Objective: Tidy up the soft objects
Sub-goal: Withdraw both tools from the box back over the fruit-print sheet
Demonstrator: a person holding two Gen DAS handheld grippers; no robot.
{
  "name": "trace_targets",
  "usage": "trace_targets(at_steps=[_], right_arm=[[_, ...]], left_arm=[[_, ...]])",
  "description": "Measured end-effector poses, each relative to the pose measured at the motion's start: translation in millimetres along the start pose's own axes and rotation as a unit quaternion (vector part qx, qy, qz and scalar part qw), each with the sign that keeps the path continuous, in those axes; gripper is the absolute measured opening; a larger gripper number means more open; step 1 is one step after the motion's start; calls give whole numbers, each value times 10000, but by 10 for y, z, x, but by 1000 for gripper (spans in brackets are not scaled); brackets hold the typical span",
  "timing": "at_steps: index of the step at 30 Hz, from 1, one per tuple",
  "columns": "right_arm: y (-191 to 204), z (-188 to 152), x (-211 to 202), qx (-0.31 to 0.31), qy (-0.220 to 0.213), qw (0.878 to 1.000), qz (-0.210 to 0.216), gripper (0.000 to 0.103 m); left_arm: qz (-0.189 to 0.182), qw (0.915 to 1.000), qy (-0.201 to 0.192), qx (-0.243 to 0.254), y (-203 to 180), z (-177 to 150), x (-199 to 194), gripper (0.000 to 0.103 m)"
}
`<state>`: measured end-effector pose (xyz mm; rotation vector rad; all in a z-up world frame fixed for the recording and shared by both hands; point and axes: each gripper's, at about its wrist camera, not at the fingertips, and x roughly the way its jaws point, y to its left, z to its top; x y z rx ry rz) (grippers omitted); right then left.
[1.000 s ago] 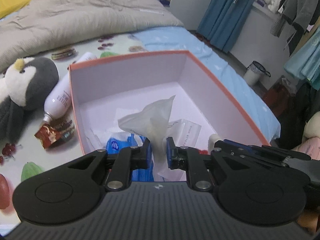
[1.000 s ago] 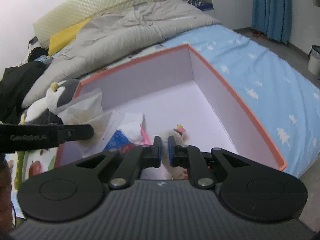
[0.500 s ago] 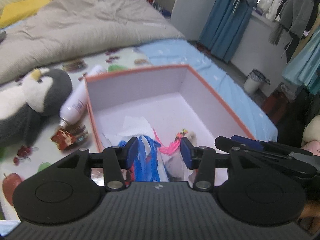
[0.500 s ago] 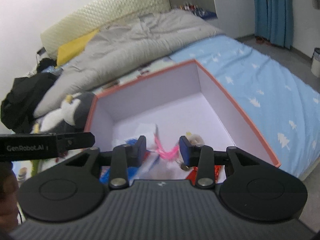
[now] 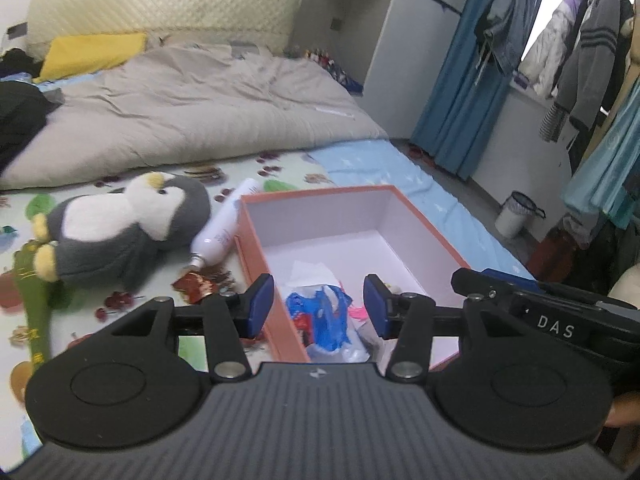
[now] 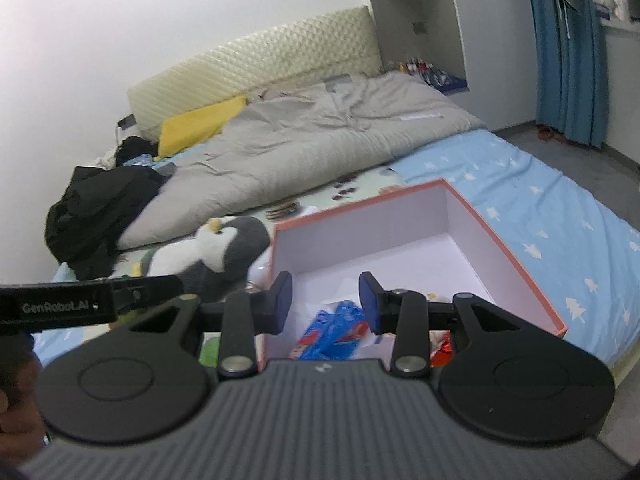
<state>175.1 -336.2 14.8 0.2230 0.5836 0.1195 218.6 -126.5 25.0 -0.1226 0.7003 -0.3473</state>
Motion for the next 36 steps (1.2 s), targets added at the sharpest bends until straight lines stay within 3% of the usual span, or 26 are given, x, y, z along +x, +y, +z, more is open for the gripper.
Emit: trace_targets(at_steps=[11,18,29,36], right_arm=[[537,-261,-445,-227,-240,9992,208,40],[759,-546,-609,-321,-205,9986,372,40],[995,-1002,-669,-397,31,9977,557,40],[1080,-1207,-610,-548,192,9966,592,40]], left_arm=[[184,9991,-357,-136,322,-418,-887,57],[393,9980,-429,-233,472,-766,-1249,57],[648,9961,-344,-491,669,-1262,-1492,57],[782,9949,-217,-604,816,-1464,-1443,59]])
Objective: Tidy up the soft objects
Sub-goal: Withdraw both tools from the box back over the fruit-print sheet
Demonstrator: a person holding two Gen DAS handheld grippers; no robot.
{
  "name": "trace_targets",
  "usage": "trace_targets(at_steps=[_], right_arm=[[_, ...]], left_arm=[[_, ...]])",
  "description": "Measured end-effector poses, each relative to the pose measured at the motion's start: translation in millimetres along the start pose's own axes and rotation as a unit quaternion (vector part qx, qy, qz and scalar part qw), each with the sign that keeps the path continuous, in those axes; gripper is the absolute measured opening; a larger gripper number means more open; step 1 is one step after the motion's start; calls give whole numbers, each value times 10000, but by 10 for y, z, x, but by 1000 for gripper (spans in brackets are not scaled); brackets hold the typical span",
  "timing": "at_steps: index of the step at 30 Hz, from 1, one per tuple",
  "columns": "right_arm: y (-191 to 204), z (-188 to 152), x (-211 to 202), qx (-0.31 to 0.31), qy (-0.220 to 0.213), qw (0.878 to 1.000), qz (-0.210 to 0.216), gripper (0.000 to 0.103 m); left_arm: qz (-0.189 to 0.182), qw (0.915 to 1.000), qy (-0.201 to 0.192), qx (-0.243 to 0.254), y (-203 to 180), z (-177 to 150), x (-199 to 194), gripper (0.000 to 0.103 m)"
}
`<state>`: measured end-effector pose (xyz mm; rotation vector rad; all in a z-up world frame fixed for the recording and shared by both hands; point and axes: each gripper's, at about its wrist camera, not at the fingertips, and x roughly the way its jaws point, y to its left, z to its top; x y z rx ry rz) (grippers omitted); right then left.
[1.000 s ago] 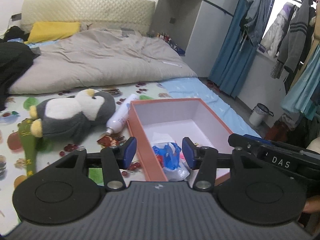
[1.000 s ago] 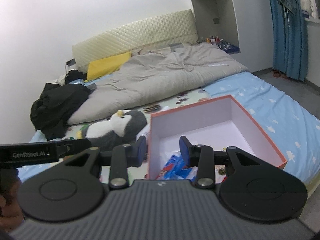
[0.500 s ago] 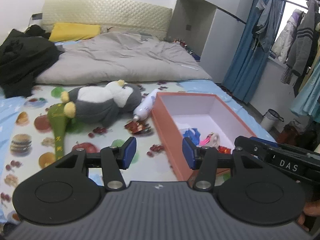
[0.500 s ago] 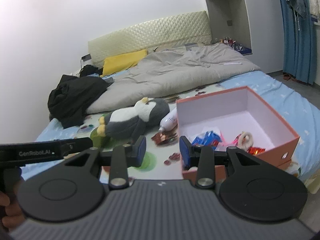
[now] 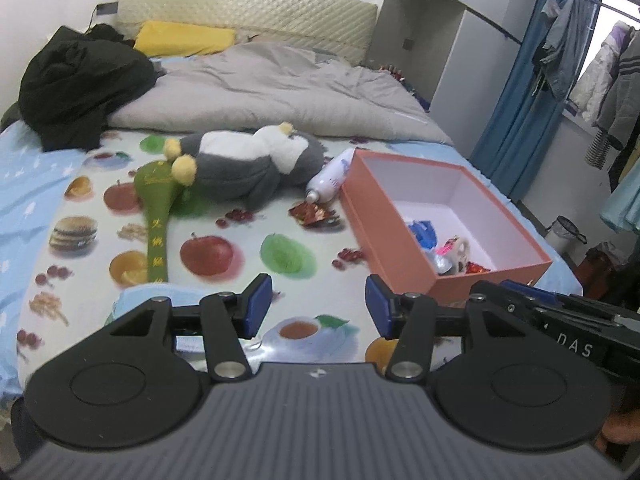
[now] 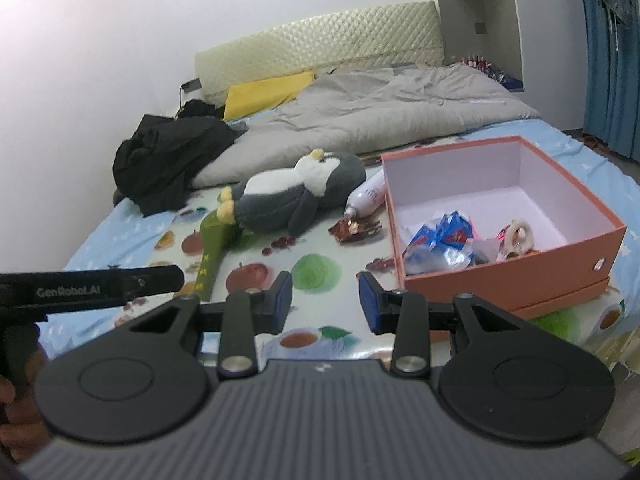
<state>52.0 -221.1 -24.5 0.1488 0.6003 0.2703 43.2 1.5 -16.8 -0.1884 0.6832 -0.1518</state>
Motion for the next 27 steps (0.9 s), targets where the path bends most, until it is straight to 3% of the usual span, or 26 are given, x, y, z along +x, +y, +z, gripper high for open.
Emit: trace_targets(at_steps=[16,20,25,27], right_arm=[[152,-295,266,-202,360,9990,164,40],[195,-318,394,-247,426,9986,199,57],[254,-314,659,-329,576,9974,283,58],[281,-299,783,-392,608,9970,286,65]], left_arm=[[441,9987,115,-218,417,-340,136,66],[690,9966,257,-359,619,-417,268,66],[1052,9919,440,-557,949,-491,479,68],[1204,9895,517,-612,1075,-520,580,68]])
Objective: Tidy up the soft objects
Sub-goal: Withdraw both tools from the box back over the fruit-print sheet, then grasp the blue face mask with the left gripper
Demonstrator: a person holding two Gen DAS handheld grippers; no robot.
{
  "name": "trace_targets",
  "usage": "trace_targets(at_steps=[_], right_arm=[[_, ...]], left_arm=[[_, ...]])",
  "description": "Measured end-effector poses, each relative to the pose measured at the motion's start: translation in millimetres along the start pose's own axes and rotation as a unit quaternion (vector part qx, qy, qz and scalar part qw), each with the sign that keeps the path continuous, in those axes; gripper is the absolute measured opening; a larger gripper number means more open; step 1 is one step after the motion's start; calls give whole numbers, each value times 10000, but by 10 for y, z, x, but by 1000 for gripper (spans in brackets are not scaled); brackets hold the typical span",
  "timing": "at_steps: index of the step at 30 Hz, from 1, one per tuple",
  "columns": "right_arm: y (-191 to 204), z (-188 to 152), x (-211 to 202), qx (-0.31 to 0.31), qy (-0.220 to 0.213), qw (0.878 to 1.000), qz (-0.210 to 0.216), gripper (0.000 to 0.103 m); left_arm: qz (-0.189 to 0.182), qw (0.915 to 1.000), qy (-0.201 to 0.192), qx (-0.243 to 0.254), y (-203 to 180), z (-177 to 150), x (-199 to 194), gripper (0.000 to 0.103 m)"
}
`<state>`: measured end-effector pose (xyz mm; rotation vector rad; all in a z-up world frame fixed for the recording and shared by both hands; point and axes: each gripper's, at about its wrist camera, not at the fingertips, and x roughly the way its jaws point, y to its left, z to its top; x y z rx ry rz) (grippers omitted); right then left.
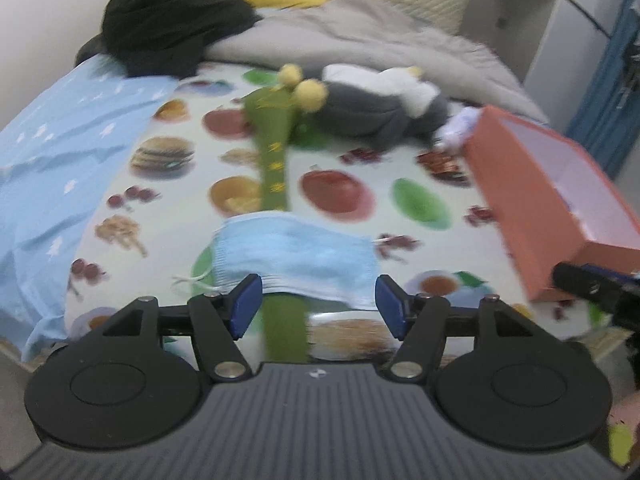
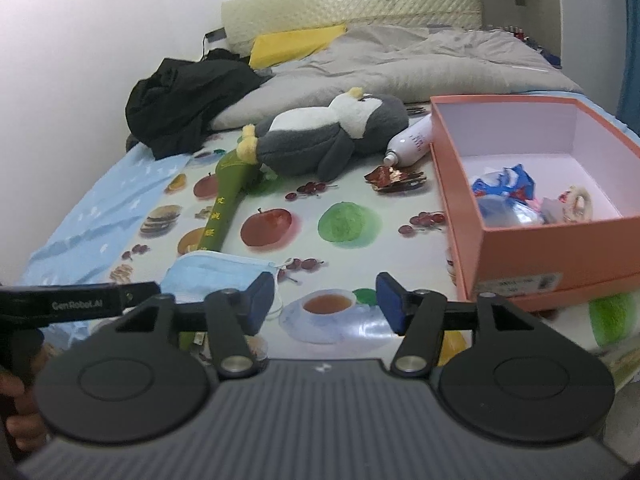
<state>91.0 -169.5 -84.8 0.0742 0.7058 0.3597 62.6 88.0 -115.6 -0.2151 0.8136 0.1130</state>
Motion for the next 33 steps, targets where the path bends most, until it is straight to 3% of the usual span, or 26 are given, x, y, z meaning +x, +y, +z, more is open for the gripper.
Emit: trace_targets(at_steps=[8,21,29,33], right_arm=[[-32,123,531,-45,154,9998,-73,69],[-138,234,1193,-206,416,9987,-195,69],[-170,266,1457,-279,507,9981,-206,69],[-185,279,1549,-280,545,9979,-198,69]], left_arm=[[359,9990,249,43,218,17,601,69],[132,9993,317,-164,244,11,1033,68],[109,9992,280,-250,255,21,1068,40],[210,9994,235,-174,206,65,1037,33]])
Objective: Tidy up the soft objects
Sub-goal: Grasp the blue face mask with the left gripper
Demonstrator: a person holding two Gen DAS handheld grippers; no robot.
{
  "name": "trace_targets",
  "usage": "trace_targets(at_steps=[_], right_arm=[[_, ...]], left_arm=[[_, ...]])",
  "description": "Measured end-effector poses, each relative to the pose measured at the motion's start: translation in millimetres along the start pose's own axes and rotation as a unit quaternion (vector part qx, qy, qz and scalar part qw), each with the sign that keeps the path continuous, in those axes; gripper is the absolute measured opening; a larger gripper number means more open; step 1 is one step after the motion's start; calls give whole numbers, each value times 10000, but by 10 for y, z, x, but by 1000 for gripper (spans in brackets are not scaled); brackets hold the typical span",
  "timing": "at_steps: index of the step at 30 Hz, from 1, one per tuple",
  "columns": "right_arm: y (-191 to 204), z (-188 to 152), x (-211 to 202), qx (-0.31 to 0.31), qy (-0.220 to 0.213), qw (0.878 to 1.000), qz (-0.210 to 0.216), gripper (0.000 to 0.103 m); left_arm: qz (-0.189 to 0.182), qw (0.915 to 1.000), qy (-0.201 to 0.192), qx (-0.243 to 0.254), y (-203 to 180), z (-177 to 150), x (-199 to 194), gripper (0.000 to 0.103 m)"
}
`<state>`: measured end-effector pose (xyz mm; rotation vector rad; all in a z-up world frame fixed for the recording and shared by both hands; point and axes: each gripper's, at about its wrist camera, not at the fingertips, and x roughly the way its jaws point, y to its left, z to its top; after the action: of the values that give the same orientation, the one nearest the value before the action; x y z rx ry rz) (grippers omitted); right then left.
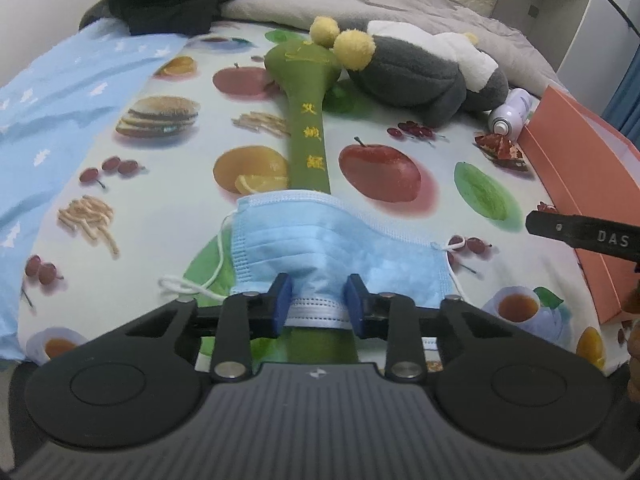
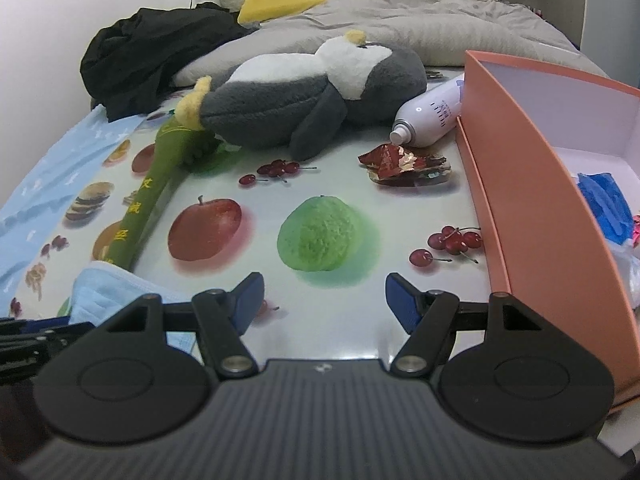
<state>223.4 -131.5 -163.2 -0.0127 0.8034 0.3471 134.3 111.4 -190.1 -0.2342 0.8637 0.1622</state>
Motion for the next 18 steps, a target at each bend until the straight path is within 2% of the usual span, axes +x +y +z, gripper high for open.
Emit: trace_targets(at_steps=[8,18], right_arm=[[15,67,113,-14,9,10000,53,69],[-26,265,271,21,-214,9998,-28,69]], left_arm=[[79,9999,-91,39,-34,12,-100,12],[-56,9989,-461,16,-124,218,-165,9]])
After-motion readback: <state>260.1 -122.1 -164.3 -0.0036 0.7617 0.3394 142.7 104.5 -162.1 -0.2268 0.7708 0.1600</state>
